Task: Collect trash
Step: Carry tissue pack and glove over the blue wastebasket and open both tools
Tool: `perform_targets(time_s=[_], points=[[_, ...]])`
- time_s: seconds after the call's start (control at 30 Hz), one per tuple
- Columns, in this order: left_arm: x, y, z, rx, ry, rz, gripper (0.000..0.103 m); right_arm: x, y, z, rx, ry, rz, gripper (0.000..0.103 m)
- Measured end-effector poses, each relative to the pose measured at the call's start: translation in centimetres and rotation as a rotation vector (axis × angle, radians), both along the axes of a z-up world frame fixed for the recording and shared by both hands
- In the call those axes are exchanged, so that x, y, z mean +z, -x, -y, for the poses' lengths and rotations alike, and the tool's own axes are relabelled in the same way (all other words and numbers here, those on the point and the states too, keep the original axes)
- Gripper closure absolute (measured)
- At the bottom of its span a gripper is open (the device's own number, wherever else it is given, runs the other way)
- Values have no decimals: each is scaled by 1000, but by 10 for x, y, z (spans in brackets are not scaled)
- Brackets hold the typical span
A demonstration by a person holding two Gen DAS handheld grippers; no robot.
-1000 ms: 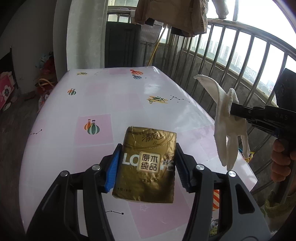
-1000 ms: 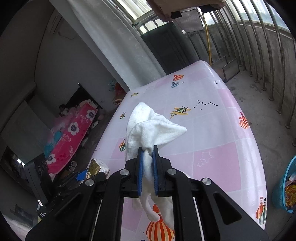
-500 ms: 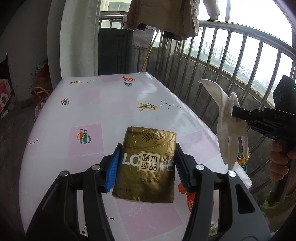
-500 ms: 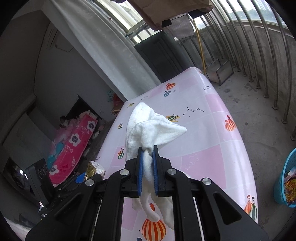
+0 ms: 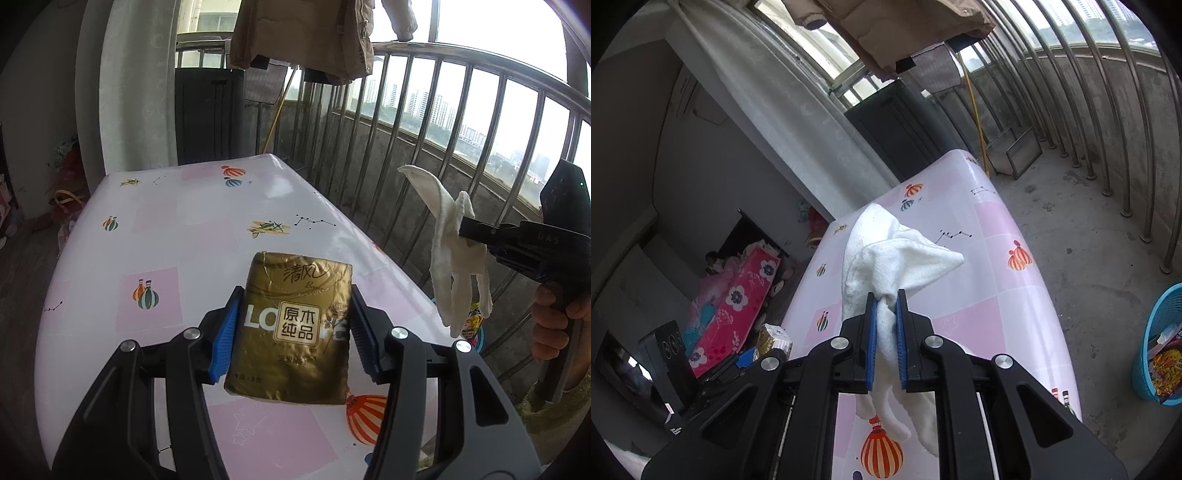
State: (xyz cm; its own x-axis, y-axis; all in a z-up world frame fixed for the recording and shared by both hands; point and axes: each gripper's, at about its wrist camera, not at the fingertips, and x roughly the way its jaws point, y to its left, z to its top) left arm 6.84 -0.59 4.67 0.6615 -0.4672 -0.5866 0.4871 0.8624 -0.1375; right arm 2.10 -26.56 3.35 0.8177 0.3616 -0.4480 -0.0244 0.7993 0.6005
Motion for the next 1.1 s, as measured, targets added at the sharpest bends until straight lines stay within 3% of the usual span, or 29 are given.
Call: perform_targets(time_s=[0.3,0.47,0.63,0.9,1.1], points=[[22,-8,46,-132,51,8,51,0,31,35,-110,-29,36,93],[27,-17,86,-243,104,-64,51,4,67,80,-304,-36,47,93],[22,-31,153,-383,162,-205,51,2,109,132,-565,-10,37,93],[-16,-39,300,-574,78,-351,51,-64,144,198,-893,-23,-128,93],[-59,-41,408,-659,-6,-434,51,-114,148,237,-963,-108,-217,93]])
